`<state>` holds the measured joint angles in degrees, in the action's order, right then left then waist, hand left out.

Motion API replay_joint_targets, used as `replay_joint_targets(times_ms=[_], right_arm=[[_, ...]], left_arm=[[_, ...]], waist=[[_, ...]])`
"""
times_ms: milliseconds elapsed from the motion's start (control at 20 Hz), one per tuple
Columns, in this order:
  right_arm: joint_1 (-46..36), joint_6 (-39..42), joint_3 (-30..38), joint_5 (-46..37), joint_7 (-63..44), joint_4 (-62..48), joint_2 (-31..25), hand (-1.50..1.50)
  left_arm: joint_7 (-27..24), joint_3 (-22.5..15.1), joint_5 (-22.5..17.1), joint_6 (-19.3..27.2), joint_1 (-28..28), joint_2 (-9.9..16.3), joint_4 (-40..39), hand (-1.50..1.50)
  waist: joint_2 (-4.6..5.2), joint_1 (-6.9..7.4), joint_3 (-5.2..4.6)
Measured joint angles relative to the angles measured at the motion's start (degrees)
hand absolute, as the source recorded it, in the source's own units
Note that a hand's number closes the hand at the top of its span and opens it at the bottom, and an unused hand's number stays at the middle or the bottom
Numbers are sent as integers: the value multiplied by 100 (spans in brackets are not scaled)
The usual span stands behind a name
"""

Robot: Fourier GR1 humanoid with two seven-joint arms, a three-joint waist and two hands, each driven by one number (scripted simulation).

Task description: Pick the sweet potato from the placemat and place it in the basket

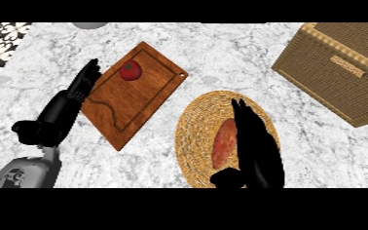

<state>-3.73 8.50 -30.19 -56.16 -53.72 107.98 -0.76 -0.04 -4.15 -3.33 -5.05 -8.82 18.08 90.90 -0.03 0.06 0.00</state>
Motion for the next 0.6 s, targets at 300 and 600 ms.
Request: replay_joint_targets(times_ms=[300, 600], right_arm=[[-46, -97, 178, 41, 219, -421, -5, -150], [-6, -220, 268, -7, 343, -803, 39, -150]], left_arm=[[74, 97, 176, -111, -85, -208, -6, 0], [51, 251, 273, -271, -89, -312, -85, 0]], waist=[[1, -3, 0], [2, -7, 1]])
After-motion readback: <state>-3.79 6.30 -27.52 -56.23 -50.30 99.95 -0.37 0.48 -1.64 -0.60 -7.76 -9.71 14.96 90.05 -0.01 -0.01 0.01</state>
